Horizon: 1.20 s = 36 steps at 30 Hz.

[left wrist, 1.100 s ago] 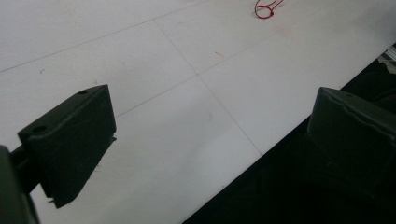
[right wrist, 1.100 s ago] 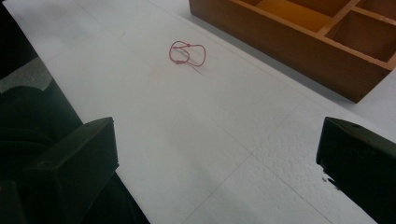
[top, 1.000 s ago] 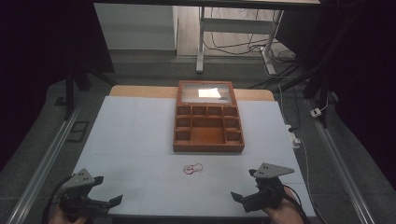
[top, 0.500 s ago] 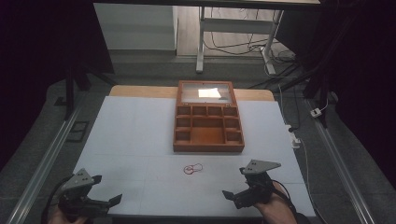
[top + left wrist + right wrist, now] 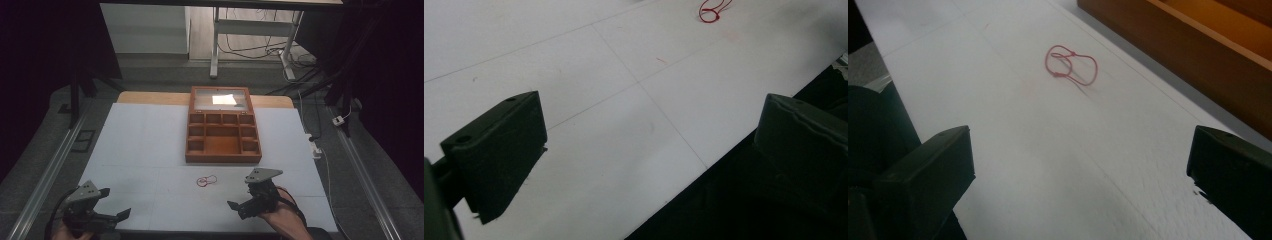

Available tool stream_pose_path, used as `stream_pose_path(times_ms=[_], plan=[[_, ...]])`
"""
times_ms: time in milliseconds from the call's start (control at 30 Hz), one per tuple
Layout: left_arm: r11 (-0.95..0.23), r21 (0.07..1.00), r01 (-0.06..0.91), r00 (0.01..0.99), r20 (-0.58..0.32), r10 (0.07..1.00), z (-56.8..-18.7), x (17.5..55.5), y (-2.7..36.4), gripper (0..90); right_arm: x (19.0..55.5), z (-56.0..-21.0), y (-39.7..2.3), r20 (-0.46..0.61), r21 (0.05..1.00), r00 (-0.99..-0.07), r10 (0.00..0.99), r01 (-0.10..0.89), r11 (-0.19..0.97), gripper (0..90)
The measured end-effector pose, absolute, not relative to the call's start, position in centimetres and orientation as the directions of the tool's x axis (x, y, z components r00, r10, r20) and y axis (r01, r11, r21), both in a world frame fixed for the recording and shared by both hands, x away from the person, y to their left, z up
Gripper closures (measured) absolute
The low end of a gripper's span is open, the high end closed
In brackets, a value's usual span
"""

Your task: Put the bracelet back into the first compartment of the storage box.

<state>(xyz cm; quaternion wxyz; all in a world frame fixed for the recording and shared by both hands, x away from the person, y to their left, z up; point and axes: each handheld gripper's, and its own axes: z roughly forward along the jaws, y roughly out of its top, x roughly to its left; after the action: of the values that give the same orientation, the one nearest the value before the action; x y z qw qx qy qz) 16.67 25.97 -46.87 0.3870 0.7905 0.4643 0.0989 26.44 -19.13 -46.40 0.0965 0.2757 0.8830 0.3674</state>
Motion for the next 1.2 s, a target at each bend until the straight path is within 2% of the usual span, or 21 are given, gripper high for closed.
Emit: stream_pose_path(times_ms=[1000, 1100, 1200], plan=[[-0.266, 0.703, 0.66, 0.551, -0.213, 0.807, -46.9, 16.7, 26.1, 0.7, 31.2, -50.1, -13.0, -0.008, 0.609, -0.88, 0.475, 0.373, 0.7, 0.0], [-0.265, 0.703, 0.66, 0.552, -0.215, 0.806, -46.9, 16.7, 26.1, 0.7, 31.5, -50.4, -12.6, -0.022, 0.603, -0.885, 0.466, 0.359, 0.712, 4.5], [-0.264, 0.704, 0.659, 0.553, -0.216, 0.805, -46.9, 16.7, 26.1, 0.8, 32.3, -50.6, -12.3, -0.006, 0.587, -0.887, 0.463, 0.372, 0.72, 22.4]])
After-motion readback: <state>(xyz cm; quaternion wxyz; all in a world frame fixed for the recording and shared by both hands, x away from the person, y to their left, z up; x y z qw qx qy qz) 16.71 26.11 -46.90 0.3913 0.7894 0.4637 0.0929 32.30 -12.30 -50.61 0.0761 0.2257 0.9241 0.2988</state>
